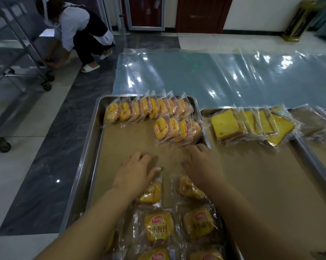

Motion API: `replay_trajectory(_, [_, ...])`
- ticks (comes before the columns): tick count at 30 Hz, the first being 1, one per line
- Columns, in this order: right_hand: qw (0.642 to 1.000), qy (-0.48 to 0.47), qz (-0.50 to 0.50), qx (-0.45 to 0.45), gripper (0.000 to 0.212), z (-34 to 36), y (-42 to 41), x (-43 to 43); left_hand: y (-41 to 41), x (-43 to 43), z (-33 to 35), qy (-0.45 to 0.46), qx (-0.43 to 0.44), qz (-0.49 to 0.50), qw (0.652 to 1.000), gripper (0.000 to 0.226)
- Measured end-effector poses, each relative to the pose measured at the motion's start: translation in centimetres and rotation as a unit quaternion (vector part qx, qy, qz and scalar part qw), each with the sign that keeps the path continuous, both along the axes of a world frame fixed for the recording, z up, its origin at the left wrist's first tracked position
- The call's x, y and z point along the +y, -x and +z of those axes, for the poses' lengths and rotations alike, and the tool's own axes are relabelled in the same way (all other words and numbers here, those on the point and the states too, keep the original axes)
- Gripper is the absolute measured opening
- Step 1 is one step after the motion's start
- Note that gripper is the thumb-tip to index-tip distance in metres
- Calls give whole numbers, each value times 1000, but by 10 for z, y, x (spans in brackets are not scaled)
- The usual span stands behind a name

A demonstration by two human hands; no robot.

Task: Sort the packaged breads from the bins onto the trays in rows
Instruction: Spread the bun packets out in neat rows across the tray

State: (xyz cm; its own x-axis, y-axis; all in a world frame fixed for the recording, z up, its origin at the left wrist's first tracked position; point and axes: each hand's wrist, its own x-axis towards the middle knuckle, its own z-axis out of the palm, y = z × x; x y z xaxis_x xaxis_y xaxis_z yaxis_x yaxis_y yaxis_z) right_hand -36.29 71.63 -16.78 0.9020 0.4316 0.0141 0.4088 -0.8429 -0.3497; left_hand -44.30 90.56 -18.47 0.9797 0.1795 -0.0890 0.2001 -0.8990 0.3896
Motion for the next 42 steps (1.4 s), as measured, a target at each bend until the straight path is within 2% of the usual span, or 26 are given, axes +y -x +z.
replay_trajectory(5, [998,6,43,-37,36,6,-52,25,-54,6,14,20,-19,-16,999,42])
replay_trajectory(12, [991,80,99,-30,36,-10,-91,40,-115,2,-1,50,-29,-17,998,59])
replay_trajectory(16, [993,63,88,-49,34,-21,-95,38,-125,-2,-14,16,-4,-40,999,58])
replay_trajectory(22, [993,57,80,-64,30,-24,-91,36,-90,20,-23,29,-24,-35,999,53])
replay_trajectory(26, [994,64,72,-48,32,-23,-82,39,-51,46,-22,55,28,-39,997,48])
replay_trajectory(30, [995,67,56,-50,29,-23,-67,45,-17,64,-14,18,25,-13,999,39])
replay_trajectory(33, [993,53,92,-50,31,-25,-55,54,-2,68,-13,-9,8,26,1000,40])
replay_trajectory(35, [989,48,129,-54,34,-26,-44,62,6,67,-16,-21,38,43,998,42])
replay_trajectory(38, [984,32,176,-25,29,-25,-25,73,19,68,-18,18,51,97,994,37])
replay_trajectory(42, [982,49,183,-5,28,-23,-7,77,36,74,-23,-63,47,59,995,49])
